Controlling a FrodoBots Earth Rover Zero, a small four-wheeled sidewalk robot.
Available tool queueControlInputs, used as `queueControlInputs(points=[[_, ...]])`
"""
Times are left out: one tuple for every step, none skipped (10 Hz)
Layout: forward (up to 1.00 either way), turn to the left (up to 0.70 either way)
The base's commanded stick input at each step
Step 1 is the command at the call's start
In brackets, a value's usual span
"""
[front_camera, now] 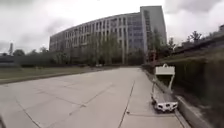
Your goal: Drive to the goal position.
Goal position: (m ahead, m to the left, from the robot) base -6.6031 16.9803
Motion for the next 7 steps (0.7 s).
queueControlInputs(points=[[0.7, 0.35], [0.7, 0.35], [0.7, 0.35], [0.7, 0.35], [0.7, 0.35], [0.7, 0.35], [0.7, 0.35]])
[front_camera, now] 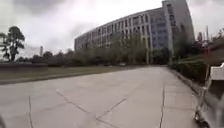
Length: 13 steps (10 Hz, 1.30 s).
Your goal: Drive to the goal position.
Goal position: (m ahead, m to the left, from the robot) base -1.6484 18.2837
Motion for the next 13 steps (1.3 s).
queueControlInputs(points=[[0.7, 0.35], [0.7, 0.35], [0.7, 0.35], [0.7, 0.35], [0.7, 0.35], [0.7, 0.35], [0.7, 0.35], [0.7, 0.35], [0.7, 0.35], [0.7, 0.35], [0.7, 0.35], [0.7, 0.35], [0.7, 0.35]])
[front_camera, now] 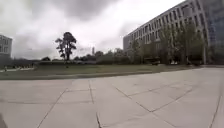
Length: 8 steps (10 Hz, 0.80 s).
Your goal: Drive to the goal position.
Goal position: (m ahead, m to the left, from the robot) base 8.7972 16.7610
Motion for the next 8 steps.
queueControlInputs(points=[[0.7, 0.35], [0.7, 0.35], [0.7, 0.35], [0.7, 0.35], [0.7, 0.35], [0.7, 0.35], [0.7, 0.35], [0.7, 0.35]])
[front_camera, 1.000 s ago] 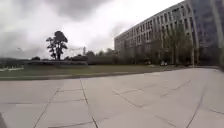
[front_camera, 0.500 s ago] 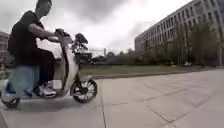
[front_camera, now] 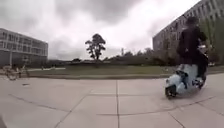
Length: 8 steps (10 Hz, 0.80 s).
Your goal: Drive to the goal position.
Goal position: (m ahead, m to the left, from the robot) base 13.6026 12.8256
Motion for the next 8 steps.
queueControlInputs(points=[[0.7, 0.35], [0.7, 0.35], [0.7, 0.35], [0.7, 0.35], [0.7, 0.35], [0.7, 0.35], [0.7, 0.35], [0.7, 0.35]])
